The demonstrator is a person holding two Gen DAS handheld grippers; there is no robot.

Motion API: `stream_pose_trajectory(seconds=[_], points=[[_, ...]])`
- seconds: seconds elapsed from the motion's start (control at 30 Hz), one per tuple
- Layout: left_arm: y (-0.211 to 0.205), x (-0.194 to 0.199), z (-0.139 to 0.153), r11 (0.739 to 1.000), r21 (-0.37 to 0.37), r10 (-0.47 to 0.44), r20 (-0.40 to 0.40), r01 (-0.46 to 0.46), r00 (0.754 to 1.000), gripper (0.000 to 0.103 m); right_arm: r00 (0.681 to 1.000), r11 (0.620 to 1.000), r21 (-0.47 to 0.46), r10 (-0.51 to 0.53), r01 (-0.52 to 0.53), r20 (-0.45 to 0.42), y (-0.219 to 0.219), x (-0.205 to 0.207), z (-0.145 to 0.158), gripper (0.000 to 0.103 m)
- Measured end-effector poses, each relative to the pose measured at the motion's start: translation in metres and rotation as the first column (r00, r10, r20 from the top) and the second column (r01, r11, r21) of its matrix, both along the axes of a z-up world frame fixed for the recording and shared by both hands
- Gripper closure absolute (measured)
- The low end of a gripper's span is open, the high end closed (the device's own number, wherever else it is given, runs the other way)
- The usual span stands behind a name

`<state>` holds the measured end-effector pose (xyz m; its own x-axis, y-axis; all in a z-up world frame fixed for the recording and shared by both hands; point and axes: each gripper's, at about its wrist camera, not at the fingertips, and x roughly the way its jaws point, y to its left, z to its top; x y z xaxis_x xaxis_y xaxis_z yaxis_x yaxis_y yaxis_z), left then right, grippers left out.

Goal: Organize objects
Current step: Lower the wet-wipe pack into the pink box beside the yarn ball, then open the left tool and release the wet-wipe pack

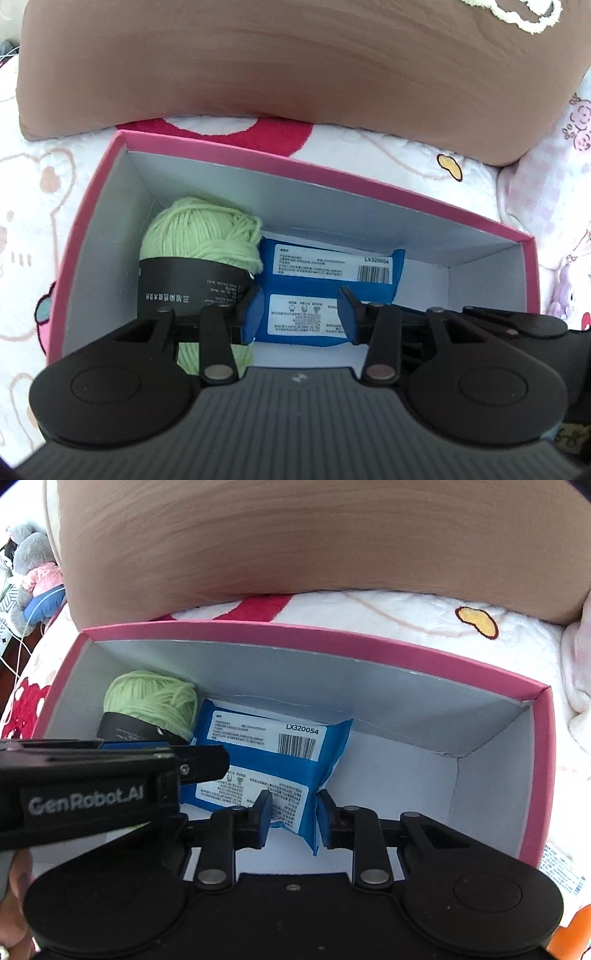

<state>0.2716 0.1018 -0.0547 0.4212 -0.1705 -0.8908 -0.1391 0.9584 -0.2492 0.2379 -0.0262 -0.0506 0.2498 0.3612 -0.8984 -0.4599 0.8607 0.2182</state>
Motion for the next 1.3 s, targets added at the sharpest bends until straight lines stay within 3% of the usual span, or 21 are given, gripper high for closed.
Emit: stream_pose_trajectory(seconds=[0.23, 0.47, 0.73, 1.03, 1.3], points=[[0.007, -0.005, 0.005, 1.0, -0.001, 0.017, -0.002, -0.017, 1.0, 0.06, 1.0, 1.0, 0.012, 0.012, -0.012, 0.008, 0.009, 0.0, -0.002, 0.073], [0.011, -0.016, 0.011, 0.999, -0.028, 0.022, -0.003, -0.022, 1.0, 0.059, 0.975, 0.984, -0.107, 0.156, -0.14, 0.161, 0.022, -0.024, 0.011, 0.068], [0.009, -0.032, 0.027, 0.999, 0.031, -0.023, -0.026, 0.024, 0.999, 0.055, 0.969, 0.985, -0.026, 0.17, -0.168, 0.179, -0.013, -0.051, 0.039, 0.068], [0.014, -0.066, 0.053, 0.999, -0.005, -0.032, -0.015, 0.032, 0.999, 0.055, 0.952, 0.979, 0.026, 0.192, -0.204, 0.237, -0.039, -0.08, 0.083, 0.068], [0.004, -0.094, 0.077, 0.997, 0.016, -0.074, 0.004, 0.073, 0.997, 0.054, 0.941, 0.969, 0.039, 0.226, -0.244, 0.252, -0.05, -0.107, 0.102, 0.068]])
